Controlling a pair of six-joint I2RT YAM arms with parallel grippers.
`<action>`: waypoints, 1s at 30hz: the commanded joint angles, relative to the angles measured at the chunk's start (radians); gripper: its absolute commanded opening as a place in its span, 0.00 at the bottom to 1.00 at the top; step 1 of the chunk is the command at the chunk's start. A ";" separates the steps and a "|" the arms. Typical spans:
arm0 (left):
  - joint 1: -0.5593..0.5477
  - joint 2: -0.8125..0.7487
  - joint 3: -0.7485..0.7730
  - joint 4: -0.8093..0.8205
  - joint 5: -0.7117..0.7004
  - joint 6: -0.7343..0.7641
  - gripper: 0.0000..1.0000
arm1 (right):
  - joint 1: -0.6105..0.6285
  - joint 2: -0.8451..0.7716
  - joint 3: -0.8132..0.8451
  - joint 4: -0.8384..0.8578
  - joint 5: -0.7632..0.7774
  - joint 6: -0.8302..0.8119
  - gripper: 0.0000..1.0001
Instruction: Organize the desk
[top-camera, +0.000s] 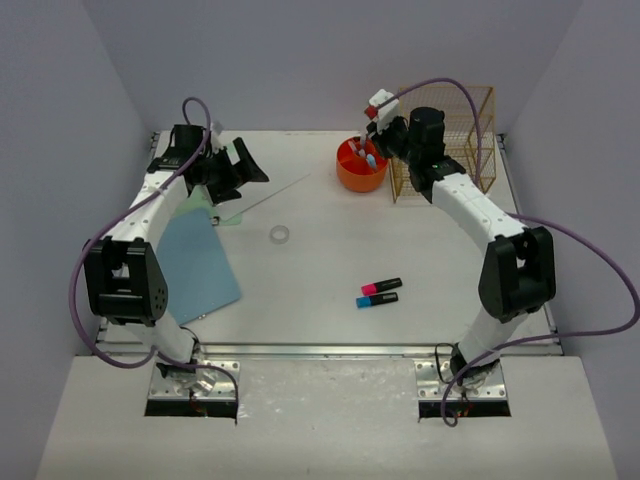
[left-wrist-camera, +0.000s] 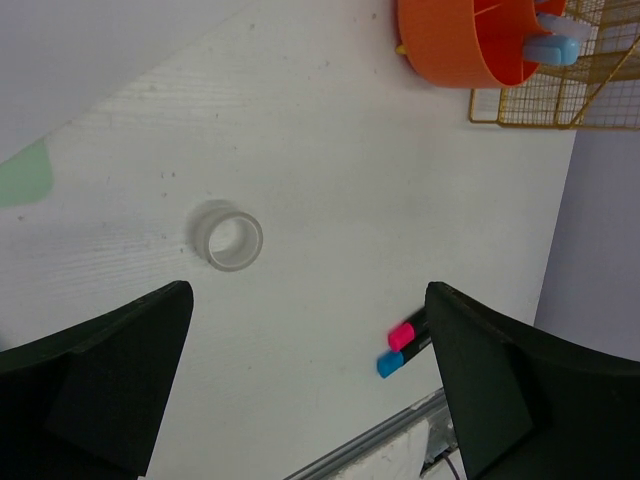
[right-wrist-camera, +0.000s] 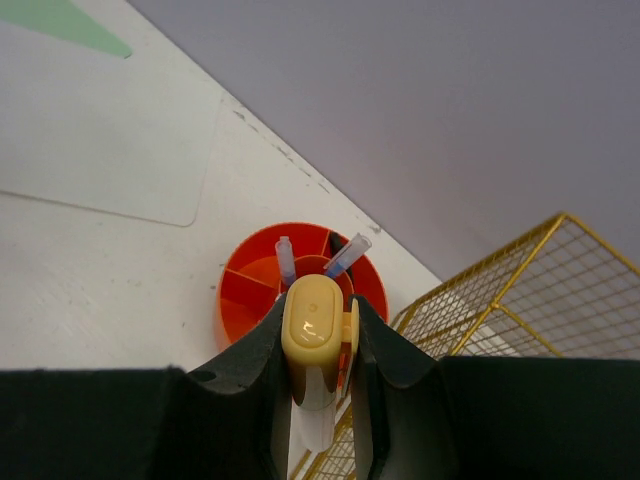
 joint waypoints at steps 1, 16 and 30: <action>-0.003 -0.001 -0.015 0.057 0.021 -0.031 1.00 | 0.005 0.076 0.061 0.078 0.064 0.199 0.00; -0.003 -0.024 -0.057 0.073 0.031 -0.022 1.00 | -0.019 0.162 0.055 0.229 0.099 0.201 0.00; -0.003 -0.019 -0.067 0.088 0.038 -0.031 1.00 | -0.029 0.216 0.052 0.315 0.105 0.119 0.00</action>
